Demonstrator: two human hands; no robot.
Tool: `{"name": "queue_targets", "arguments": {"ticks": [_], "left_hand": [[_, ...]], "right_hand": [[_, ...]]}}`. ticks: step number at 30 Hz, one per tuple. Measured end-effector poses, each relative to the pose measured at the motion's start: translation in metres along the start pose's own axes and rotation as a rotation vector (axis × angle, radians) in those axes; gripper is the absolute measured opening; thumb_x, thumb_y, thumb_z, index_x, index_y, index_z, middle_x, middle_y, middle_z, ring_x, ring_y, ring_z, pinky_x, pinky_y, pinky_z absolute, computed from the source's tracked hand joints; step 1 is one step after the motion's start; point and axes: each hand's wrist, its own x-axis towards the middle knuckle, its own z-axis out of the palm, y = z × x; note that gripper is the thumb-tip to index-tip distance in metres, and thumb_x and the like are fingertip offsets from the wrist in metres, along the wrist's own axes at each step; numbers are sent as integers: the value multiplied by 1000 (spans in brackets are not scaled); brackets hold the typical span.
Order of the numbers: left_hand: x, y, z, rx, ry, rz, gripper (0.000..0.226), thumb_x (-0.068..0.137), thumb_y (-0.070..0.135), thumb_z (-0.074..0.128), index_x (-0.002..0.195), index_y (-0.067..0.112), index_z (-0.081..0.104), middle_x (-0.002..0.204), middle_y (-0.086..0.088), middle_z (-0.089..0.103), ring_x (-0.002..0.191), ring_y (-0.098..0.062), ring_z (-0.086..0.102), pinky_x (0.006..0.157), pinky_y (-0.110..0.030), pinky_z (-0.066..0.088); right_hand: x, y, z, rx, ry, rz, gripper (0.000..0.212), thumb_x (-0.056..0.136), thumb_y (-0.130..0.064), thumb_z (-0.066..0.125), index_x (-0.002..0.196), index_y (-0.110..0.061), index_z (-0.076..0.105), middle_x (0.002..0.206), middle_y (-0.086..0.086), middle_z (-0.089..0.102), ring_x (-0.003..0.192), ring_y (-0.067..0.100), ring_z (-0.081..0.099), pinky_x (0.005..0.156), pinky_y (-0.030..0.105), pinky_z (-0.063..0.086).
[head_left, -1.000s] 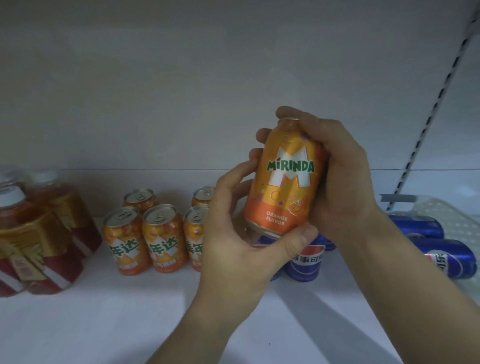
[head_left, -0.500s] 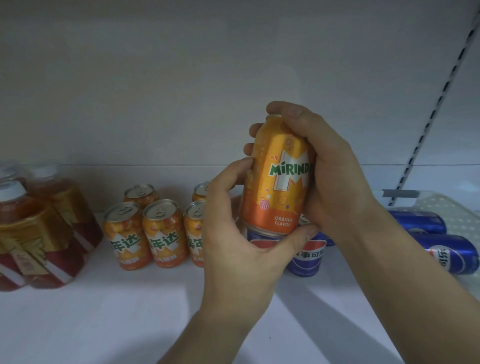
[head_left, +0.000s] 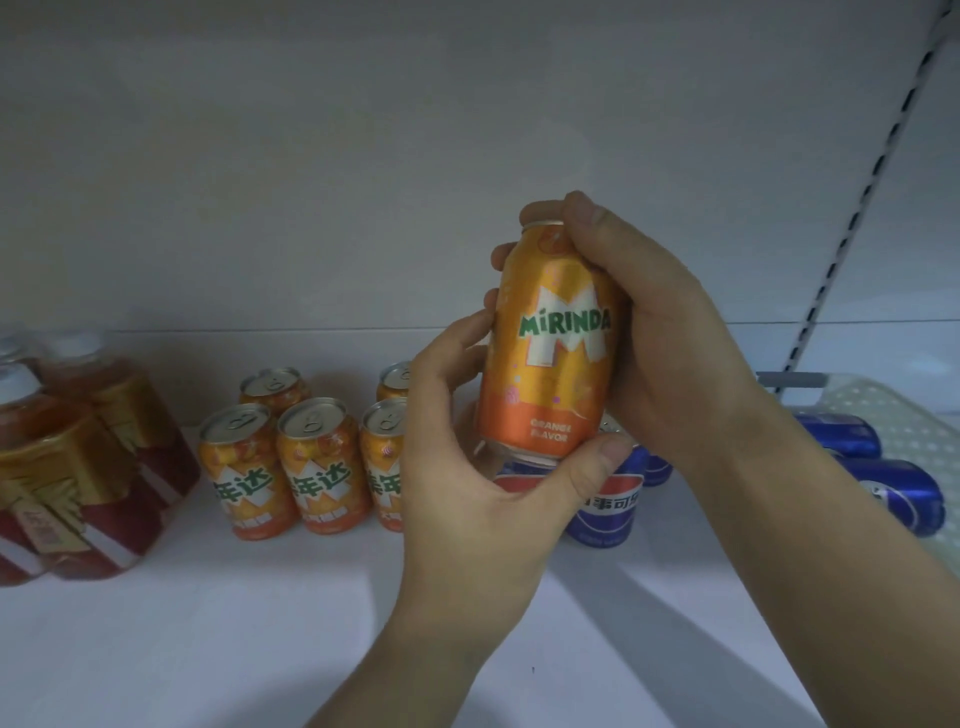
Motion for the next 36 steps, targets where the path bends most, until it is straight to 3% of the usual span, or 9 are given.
{"name": "queue_targets", "arguments": {"ticks": [2, 6, 9, 12, 14, 20, 24, 29, 36], "left_hand": [[1, -2, -3, -146, -51, -57, 83, 64, 14, 94, 134, 21, 51, 126, 0, 67, 110, -20, 70, 81, -28, 59], [11, 2, -3, -405, -106, -342, 77, 70, 47, 85, 130, 10, 54, 117, -11, 72, 100, -31, 74, 77, -35, 61], [26, 2, 1, -371, -132, -597, 59, 71, 46, 85, 104, 4, 61, 93, -12, 74, 67, -14, 76, 56, -19, 58], [13, 2, -3, -99, -144, -294, 64, 66, 44, 89, 119, 26, 59, 110, 6, 74, 97, -15, 75, 73, -25, 60], [-1, 0, -7, 170, -68, -111, 63, 69, 35, 86, 123, 29, 54, 113, 14, 68, 103, -12, 71, 75, -23, 59], [-4, -6, -6, 361, 101, 36, 68, 60, 33, 91, 115, 38, 51, 115, 17, 59, 107, -9, 65, 76, -17, 56], [-3, -4, -7, 337, 106, 38, 64, 64, 36, 90, 115, 38, 52, 114, 16, 61, 106, -10, 67, 78, -23, 58], [1, 2, -8, -30, -9, -151, 55, 75, 38, 78, 122, 20, 58, 116, 4, 72, 106, -14, 72, 79, -22, 58], [3, 1, -10, 154, -17, -143, 75, 65, 38, 93, 128, 31, 53, 118, 10, 68, 105, -11, 70, 80, -28, 61]], "right_hand": [[1, 0, -4, 3, 19, 0, 35, 88, -38, 66, 112, -12, 69, 109, 14, 75, 98, 31, 73, 87, 45, 62], [0, -5, -8, 60, 6, 19, 41, 87, -40, 62, 115, -11, 67, 101, 11, 76, 92, 29, 73, 79, 38, 62], [0, -7, -9, 55, 24, -12, 41, 85, -39, 63, 114, -12, 67, 97, 11, 74, 87, 28, 74, 75, 39, 62], [1, -4, -10, 35, 52, -39, 32, 89, -33, 68, 114, -13, 67, 100, 13, 73, 89, 31, 74, 75, 43, 62], [2, 1, -11, 27, 77, -48, 29, 91, -29, 65, 114, -12, 67, 103, 14, 73, 93, 33, 73, 80, 45, 62], [5, 6, -6, -5, 112, -4, 35, 91, -34, 66, 119, -12, 67, 111, 13, 76, 111, 37, 72, 92, 46, 61], [5, 4, -2, 8, 77, -3, 40, 87, -36, 67, 118, -11, 66, 106, 14, 76, 102, 36, 74, 85, 43, 63], [3, -3, -2, 46, 29, -15, 37, 88, -36, 65, 116, -12, 66, 104, 14, 76, 94, 32, 75, 77, 40, 62], [1, -1, 0, -26, 75, -56, 46, 83, -38, 71, 120, -11, 66, 107, 14, 77, 98, 36, 75, 78, 41, 63]]}}
